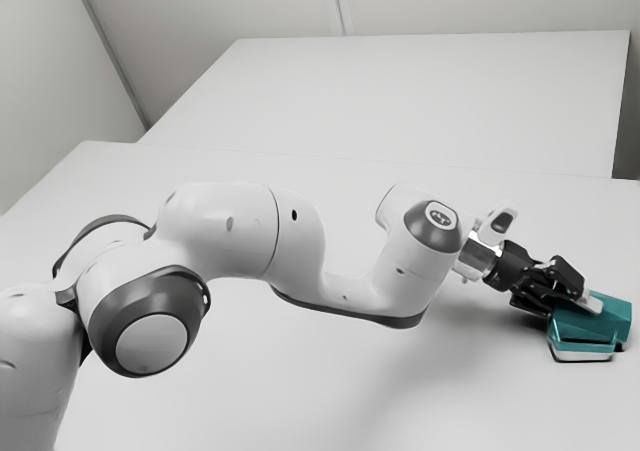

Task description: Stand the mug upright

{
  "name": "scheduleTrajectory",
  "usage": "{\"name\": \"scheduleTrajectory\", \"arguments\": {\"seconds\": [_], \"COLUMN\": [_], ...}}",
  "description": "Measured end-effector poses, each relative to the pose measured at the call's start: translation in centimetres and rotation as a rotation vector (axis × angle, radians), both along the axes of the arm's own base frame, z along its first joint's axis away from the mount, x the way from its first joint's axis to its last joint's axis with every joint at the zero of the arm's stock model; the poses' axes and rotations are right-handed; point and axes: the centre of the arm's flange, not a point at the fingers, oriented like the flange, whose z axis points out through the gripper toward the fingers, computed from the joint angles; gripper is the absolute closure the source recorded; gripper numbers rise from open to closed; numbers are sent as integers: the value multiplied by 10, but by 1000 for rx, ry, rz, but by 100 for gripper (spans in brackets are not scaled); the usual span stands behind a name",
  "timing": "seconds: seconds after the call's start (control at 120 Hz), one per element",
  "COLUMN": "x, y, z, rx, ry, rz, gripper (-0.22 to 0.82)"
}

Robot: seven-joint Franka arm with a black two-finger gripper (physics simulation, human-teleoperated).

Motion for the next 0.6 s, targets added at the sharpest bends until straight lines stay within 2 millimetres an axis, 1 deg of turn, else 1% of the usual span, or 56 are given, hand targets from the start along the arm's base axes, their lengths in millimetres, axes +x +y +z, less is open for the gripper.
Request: {"name": "scheduleTrajectory", "arguments": {"seconds": [0.192,0.267,0.383,0.6], "x": [2,2,1,1], "y": [0,0,-1,-2], "z": [3,4,4,7], "rx": [-9,-9,-8,-8], "ry": [-6,-7,-8,-19], "rz": [-3,-4,-7,-9], "gripper": [64,67,71,73]}}
